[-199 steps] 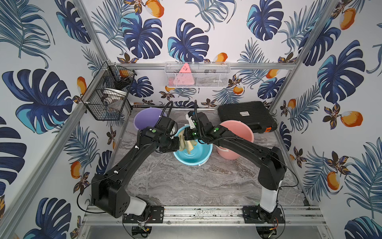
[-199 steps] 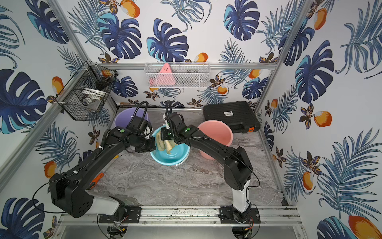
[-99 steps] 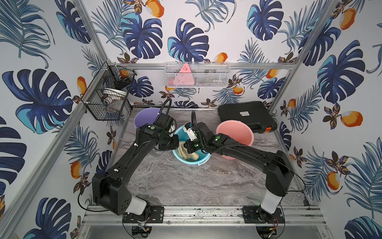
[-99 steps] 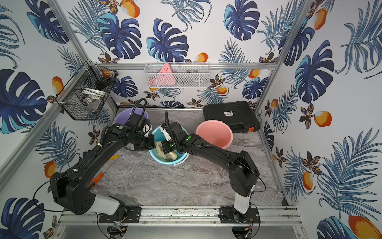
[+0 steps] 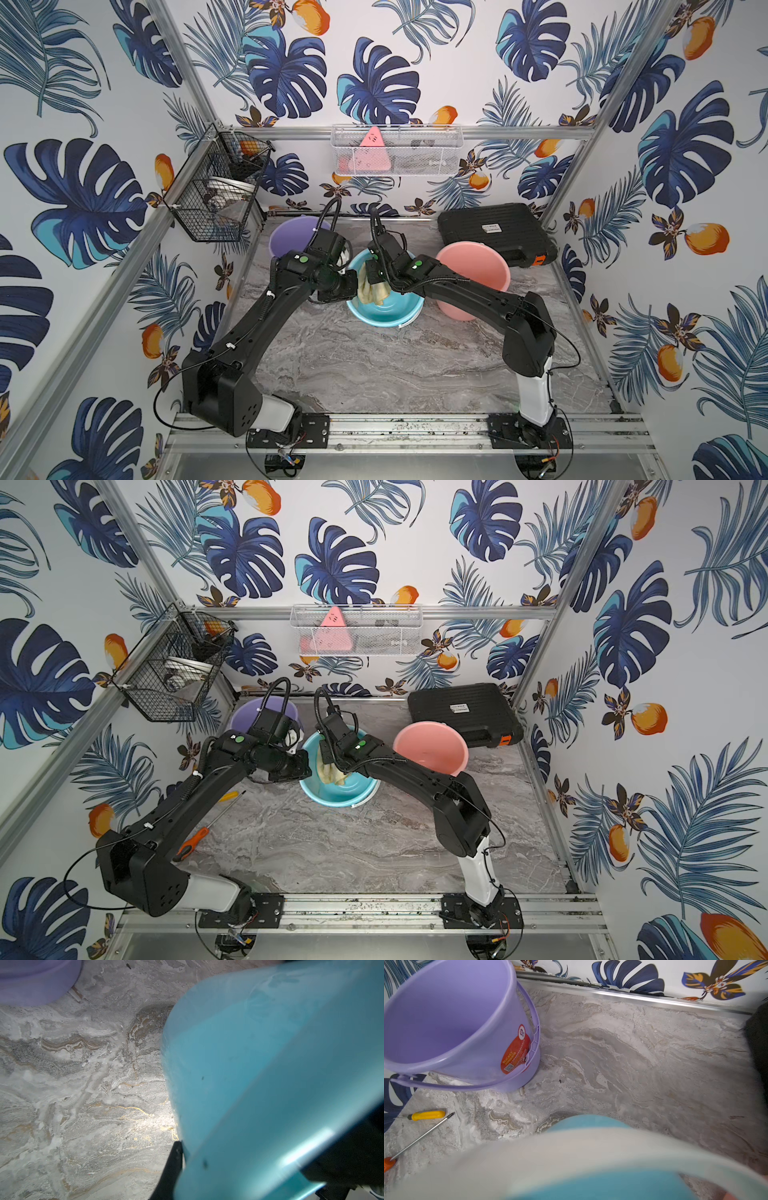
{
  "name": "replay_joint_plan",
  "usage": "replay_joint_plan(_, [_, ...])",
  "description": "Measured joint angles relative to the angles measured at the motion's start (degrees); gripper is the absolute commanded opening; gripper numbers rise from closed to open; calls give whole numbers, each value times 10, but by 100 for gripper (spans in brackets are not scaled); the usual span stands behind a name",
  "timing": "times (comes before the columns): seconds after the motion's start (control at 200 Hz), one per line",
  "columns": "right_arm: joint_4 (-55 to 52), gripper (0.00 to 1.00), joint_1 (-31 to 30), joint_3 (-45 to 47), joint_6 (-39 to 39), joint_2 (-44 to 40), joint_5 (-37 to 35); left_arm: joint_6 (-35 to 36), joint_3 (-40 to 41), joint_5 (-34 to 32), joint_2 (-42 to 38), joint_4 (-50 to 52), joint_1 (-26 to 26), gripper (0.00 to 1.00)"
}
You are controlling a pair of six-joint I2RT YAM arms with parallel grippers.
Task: Wipe the inside of the bucket with a cloth
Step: Wipe the dirt from the inside of the bucket.
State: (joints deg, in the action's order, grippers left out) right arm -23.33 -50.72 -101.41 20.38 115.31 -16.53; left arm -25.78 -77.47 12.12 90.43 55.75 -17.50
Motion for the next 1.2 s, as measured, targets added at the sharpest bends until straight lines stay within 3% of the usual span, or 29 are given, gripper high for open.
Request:
replay_joint_plan(0.46, [94,0,-12,191,-89,-88,195,-1,-13,-9,25,26,12,0])
replay_joint_plan(0.635, [91,0,-9,252,-118,-136,207,-3,-16,-10,34,6,19,0])
replay_joint_plan(0.836, [95,0,-11,247,-117,-135,124,-3,-21,-3,37,7,20,0])
replay_joint_plan(1.201, [127,0,-12,181,-49,-91,-164,-10,-21,16,24,7,21,0])
